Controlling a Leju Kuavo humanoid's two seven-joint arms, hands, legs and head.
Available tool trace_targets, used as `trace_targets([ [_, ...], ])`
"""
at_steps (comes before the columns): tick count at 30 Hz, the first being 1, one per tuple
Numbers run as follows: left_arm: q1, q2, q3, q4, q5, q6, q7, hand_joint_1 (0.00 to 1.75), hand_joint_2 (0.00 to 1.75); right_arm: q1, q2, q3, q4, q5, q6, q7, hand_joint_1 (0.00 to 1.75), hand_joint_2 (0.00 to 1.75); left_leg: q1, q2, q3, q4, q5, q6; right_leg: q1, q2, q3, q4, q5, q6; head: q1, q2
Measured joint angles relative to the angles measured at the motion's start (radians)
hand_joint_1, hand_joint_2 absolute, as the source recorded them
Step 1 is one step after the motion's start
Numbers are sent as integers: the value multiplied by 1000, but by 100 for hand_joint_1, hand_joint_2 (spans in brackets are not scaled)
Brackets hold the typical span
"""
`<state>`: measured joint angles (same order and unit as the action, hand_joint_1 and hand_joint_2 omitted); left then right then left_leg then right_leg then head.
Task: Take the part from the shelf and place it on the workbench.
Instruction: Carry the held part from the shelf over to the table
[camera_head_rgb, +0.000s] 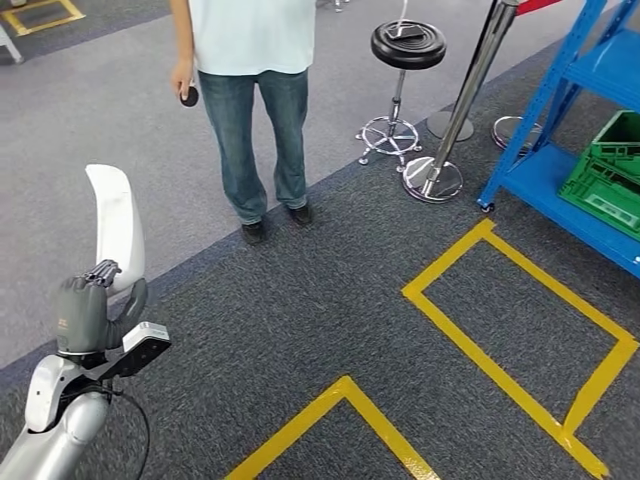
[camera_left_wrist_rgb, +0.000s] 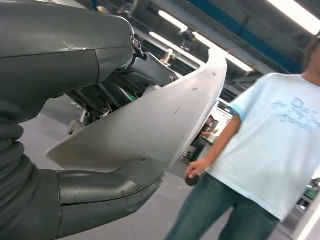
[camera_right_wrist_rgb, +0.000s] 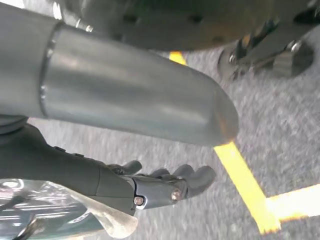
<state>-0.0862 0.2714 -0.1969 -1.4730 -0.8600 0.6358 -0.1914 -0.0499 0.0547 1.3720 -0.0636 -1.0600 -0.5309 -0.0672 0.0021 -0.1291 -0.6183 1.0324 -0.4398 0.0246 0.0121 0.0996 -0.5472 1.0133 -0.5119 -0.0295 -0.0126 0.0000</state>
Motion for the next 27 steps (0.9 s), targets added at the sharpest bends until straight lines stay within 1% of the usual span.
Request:
trace_targets([
  [1, 5, 0, 1, -2, -1, 0, 2, 175, 175, -1, 1, 1, 4, 1, -5, 1, 0, 0, 2, -15, -2, -3, 4, -7, 1, -11, 7, -10, 4, 1, 1, 0],
  [2, 10, 1, 2, -5, -1, 0, 3, 175, 175, -2, 2, 2, 7, 1, -7, 2, 0, 0, 3, -14, -4, -3, 6, -12, -1, -24, 16, -20, 9, 4, 2, 0],
  [3, 13, 2, 3, -8, -1, 0, 3, 175, 175, -2, 4, 2, 10, 1, -9, 3, 0, 0, 2, 7, -7, 4, 1, -15, -3, -39, 25, -34, 16, 6, 1, 0],
  [4, 14, 2, 4, -9, -2, 1, 3, 175, 175, -1, 6, 4, 12, 2, -10, 3, 0, 0, 0, 37, -17, 27, -15, -19, -6, -56, 33, -47, 22, 8, -2, 0],
  [5, 13, 2, 5, -10, -2, 1, 3, 175, 175, 0, 8, 5, 14, 2, -12, 3, 0, 0, 1, 75, -36, 72, -43, -23, -7, -73, 39, -56, 25, 9, -4, 0],
  [6, 12, 2, 5, -11, -2, 1, 3, 175, 175, 1, 10, 5, 15, 2, -12, 3, 0, 0, 4, 101, -62, 130, -75, -30, -7, -90, 42, -59, 24, 9, -6, 0],
  [7, 12, 1, 5, -11, -3, 1, 4, 175, 175, 2, 11, 6, 16, 2, -14, 4, 0, 0, 9, 112, -91, 191, -103, -38, -8, -107, 43, -59, 23, 9, -7, 0],
  [8, 15, 1, 5, -11, -4, 0, 5, 175, 175, 2, 12, 6, 18, 3, -17, 4, 0, 0, 15, 116, -110, 234, -117, -46, -10, -124, 43, -58, 20, 11, -7, 0],
  [9, 18, 1, 6, -11, -6, 0, 6, 175, 175, 2, 12, 7, 20, 4, -22, 5, 0, 0, 22, 120, -112, 244, -112, -53, -12, -141, 44, -56, 18, 14, -7, 0],
  [10, 20, 1, 6, -11, -8, 0, 7, 175, 175, 2, 13, 7, 22, 4, -29, 5, 0, 0, 28, 125, -94, 213, -90, -61, -15, -156, 44, -54, 14, 20, -7, 0],
  [11, 22, 1, 6, -11, -10, -1, 8, 175, 175, 1, 15, 8, 24, 4, -34, 4, 0, 0, 33, 141, -60, 152, -57, -69, -18, -170, 46, -49, 9, 27, -7, 0],
  [12, 22, 0, 7, -12, -11, -2, 8, 175, 175, 0, 16, 8, 28, 3, -37, 3, 0, 0, 34, 162, -25, 90, -35, -74, -19, -182, 44, -43, 2, 36, -8, 0],
  [13, 23, 0, 7, -14, -13, -2, 9, 175, 175, -1, 17, 8, 31, 3, -39, 2, 0, 0, 34, 178, 0, 41, -22, -71, -19, -193, 44, -35, -6, 45, -8, 0],
  [14, 24, -1, 8, -16, -14, -3, 10, 175, 175, -1, 19, 9, 34, 3, -40, 1, 0, 0, 31, 187, 13, 15, -19, -64, -17, -202, 42, -28, -13, 53, -8, 0],
  [15, 26, -2, 8, -17, -15, -4, 11, 175, 175, -2, 19, 10, 36, 2, -40, -1, 0, 0, 27, 185, 13, 11, -26, -53, -16, -211, 42, -26, -18, 60, -8, 0],
  [16, 27, -1, 8, -19, -16, -5, 12, 175, 175, -3, 20, 10, 37, 2, -37, -4, 0, 0, 27, 172, 11, 10, -25, -40, -16, -220, 47, -24, -22, 65, -7, 0],
  [17, 28, -1, 8, -19, -17, -5, 12, 175, 175, -3, 21, 11, 37, 1, -32, -6, 0, 0, 25, 162, 10, 11, -25, -31, -19, -224, 49, -25, -24, 70, -6, 0],
  [18, 27, -1, 8, -19, -17, -6, 12, 175, 175, -5, 22, 12, 37, 0, -24, -8, 0, 0, 25, 152, 9, 10, -24, -24, -22, -213, 49, -19, -33, 75, -6, 0],
  [19, 25, -1, 8, -20, -17, -6, 12, 175, 175, -5, 23, 12, 38, 0, -13, -10, 0, 0, 24, 142, 8, 9, -22, -17, -25, -191, 39, 5, -51, 78, -5, 0],
  [20, 22, -1, 8, -20, -17, -7, 11, 175, 175, -5, 23, 13, 38, -1, 0, -11, 0, 0, 24, 132, 7, 8, -20, -11, -27, -162, 18, 48, -78, 79, -2, 0],
  [21, 18, -2, 8, -20, -17, -8, 11, 175, 175, -4, 23, 13, 38, -1, 11, -12, 0, 0, 22, 122, 7, 8, -20, -7, -26, -132, -15, 117, -112, 78, 0, 0],
  [22, 15, -2, 8, -20, -17, -8, 10, 175, 175, -2, 23, 13, 38, -1, 21, -12, 0, 0, 18, 110, 6, 8, -19, -3, -25, -115, -55, 194, -141, 75, 1, 0],
  [23, 13, -3, 7, -20, -17, -9, 9, 175, 175, -1, 23, 14, 38, -1, 29, -12, 0, 0, 14, 98, 5, 8, -19, -1, -23, -106, -90, 255, -158, 71, 3, 0],
  [24, 11, -3, 7, -20, -16, -10, 8, 175, 175, 0, 23, 14, 37, -1, 36, -12, 0, 0, 10, 84, 5, 8, -19, 1, -20, -102, -115, 287, -157, 65, 3, 0],
  [25, 10, -3, 6, -19, -15, -10, 7, 175, 175, 0, 23, 14, 37, -1, 41, -12, 0, 0, 7, 70, 6, 8, -19, 1, -17, -97, -117, 273, -132, 57, 3, 0],
  [26, 8, -4, 6, -19, -15, -10, 6, 175, 175, -1, 23, 14, 37, -1, 45, -11, 0, 0, 6, 56, 6, 8, -19, 1, -12, -88, -101, 222, -93, 47, 3, 0],
  [27, 5, -4, 6, -19, -14, -10, 5, 175, 175, -1, 23, 14, 37, -1, 47, -11, 0, 0, 6, 41, 7, 8, -19, 2, -6, -66, -74, 149, -48, 37, 3, 0],
])
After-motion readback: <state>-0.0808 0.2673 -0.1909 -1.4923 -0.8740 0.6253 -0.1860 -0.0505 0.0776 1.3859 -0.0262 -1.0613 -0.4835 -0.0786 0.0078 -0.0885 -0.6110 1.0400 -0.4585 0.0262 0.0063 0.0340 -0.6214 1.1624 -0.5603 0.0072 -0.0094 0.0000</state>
